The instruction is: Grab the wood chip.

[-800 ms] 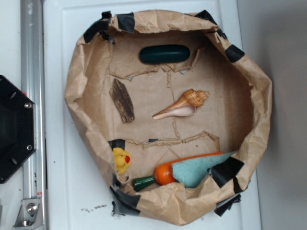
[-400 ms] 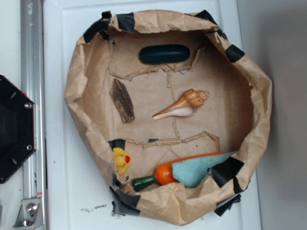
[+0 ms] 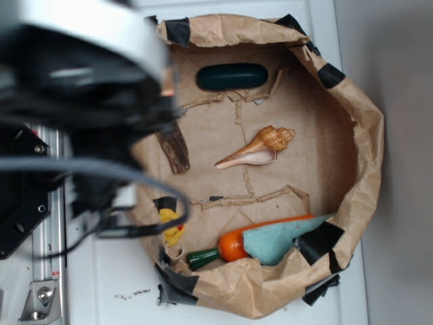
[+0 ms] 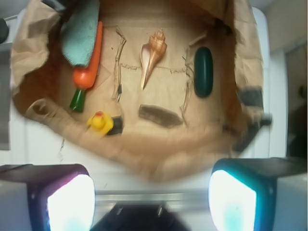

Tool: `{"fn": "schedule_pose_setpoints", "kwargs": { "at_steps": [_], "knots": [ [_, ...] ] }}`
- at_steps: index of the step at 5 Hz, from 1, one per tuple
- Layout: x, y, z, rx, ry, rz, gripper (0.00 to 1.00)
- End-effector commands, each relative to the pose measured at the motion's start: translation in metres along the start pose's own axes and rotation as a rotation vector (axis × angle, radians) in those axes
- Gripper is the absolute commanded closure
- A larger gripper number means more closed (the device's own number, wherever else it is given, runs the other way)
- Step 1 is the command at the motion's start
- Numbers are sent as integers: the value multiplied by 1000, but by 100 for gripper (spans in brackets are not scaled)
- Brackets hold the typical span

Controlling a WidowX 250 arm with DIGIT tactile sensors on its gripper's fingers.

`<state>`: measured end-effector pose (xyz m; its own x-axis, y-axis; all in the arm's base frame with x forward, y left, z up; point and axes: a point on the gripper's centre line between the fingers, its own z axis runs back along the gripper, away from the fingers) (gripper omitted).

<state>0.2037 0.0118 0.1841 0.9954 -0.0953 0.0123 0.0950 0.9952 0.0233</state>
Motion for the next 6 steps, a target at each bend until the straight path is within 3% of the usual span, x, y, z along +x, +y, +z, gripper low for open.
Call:
{"fn": "schedule_pose_setpoints", "kwargs": {
  "at_steps": [1,2,4,5,6],
  "knots": [
    [32,17,-38,-91,26,-259,0],
    [29,11,-41,-35,15,-403,0],
    [29,11,-41,-35,15,-403,0],
    [22,3,-71,-68,58,-534,0],
    [10,0,-86,-67,46,-622,0]
  ]
}}
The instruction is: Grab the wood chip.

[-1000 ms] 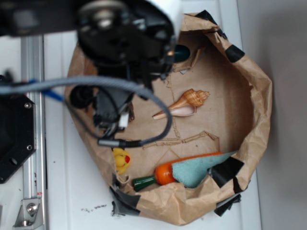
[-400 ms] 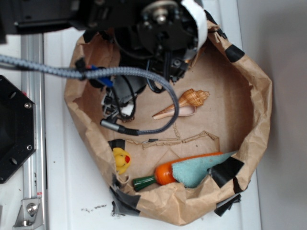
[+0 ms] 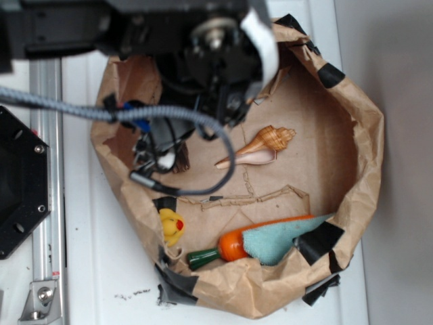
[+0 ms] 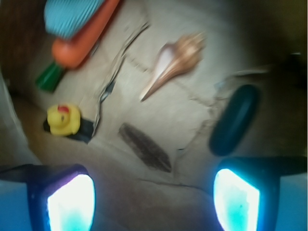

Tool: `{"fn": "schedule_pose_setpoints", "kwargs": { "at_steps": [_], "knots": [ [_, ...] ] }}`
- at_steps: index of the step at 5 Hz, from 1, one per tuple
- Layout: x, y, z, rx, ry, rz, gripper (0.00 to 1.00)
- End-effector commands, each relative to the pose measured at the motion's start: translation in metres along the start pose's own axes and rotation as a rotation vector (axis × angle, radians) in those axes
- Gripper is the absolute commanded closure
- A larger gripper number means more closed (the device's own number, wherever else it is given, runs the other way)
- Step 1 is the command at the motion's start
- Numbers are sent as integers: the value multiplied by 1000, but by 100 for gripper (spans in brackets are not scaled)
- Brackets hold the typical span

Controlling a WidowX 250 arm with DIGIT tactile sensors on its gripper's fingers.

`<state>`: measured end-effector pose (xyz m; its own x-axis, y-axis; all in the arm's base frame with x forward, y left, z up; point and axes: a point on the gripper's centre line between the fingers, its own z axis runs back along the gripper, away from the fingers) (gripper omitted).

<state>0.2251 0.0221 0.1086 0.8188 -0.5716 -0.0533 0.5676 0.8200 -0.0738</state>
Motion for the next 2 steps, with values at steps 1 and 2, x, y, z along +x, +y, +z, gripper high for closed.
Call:
{"fn": "schedule_pose_setpoints", "kwargs": {
  "at_steps": [1,2],
  "knots": [
    [-7,-11,-29,3,-15,-160,0],
    [-4,-4,-38,-43,0,-146,0]
  ]
}}
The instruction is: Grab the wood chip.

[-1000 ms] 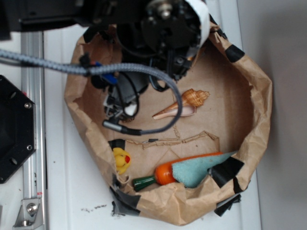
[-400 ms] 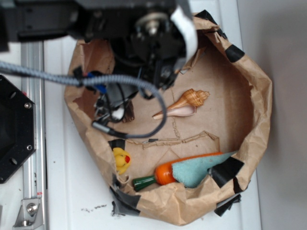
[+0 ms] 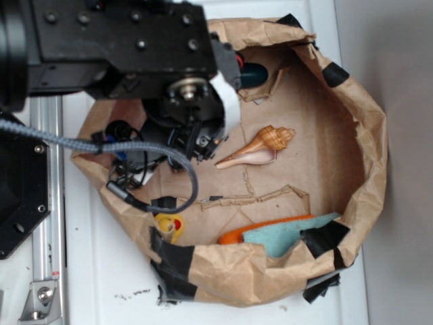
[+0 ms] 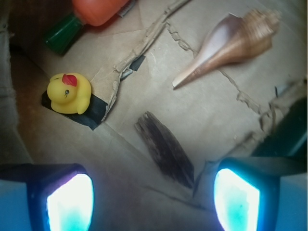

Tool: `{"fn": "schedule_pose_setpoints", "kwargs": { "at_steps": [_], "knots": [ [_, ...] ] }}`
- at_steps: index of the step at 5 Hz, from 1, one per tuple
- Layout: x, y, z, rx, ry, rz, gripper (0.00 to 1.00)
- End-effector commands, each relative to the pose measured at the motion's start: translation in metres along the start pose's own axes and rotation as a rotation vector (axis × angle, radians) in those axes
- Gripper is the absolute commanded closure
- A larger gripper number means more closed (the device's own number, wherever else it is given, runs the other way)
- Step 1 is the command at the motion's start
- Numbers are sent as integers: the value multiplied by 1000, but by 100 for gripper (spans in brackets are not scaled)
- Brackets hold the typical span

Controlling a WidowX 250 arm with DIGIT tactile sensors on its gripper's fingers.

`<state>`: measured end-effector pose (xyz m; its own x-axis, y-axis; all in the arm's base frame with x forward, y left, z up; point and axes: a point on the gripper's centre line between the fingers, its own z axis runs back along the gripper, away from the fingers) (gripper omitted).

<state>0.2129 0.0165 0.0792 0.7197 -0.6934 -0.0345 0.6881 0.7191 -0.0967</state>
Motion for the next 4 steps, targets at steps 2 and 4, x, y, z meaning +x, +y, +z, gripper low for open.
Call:
{"fn": "schedule_pose_setpoints", "kwargs": {
  "at_steps": [2,4],
  "knots": [
    [8,37,14,-69,-62,62,0],
    [3,-4,-16,-107,0,-18,0]
  ]
}}
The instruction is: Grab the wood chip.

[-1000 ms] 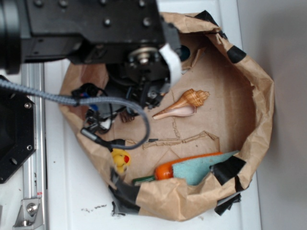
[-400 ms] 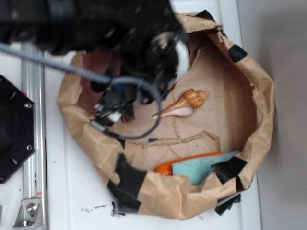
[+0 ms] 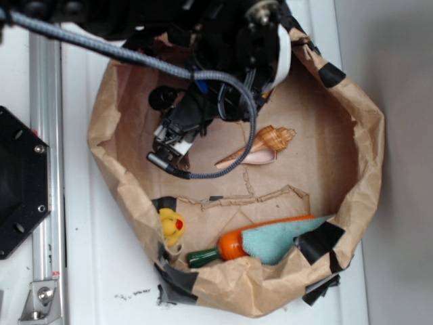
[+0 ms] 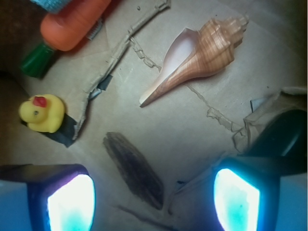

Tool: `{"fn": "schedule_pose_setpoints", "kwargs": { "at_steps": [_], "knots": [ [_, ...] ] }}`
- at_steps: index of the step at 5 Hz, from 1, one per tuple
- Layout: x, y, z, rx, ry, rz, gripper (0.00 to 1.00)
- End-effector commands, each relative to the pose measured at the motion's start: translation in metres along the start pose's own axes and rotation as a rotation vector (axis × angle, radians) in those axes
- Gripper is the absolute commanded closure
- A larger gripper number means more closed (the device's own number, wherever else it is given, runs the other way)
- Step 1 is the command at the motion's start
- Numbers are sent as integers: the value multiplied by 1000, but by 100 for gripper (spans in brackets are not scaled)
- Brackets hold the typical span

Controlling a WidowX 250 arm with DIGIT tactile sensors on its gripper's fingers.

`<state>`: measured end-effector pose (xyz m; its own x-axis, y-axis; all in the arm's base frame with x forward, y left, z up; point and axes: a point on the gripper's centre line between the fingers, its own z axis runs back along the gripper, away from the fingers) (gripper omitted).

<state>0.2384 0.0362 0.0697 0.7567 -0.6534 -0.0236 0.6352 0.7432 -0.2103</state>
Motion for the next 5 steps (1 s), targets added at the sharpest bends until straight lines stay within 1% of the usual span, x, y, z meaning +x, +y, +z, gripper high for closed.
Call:
{"fn": "schedule_pose_setpoints", "kwargs": {
  "at_steps": [1,2,3,4,5],
  "knots": [
    [-8,-49,-28,46,48,-98,0],
    [-4,-44,-54,118,53,-77,0],
    [8,-33,-68,127,57,-63,0],
    [19,-20,-62,126,33,-32,0],
    [26,-16,-59,126,30,-26,0]
  ]
}}
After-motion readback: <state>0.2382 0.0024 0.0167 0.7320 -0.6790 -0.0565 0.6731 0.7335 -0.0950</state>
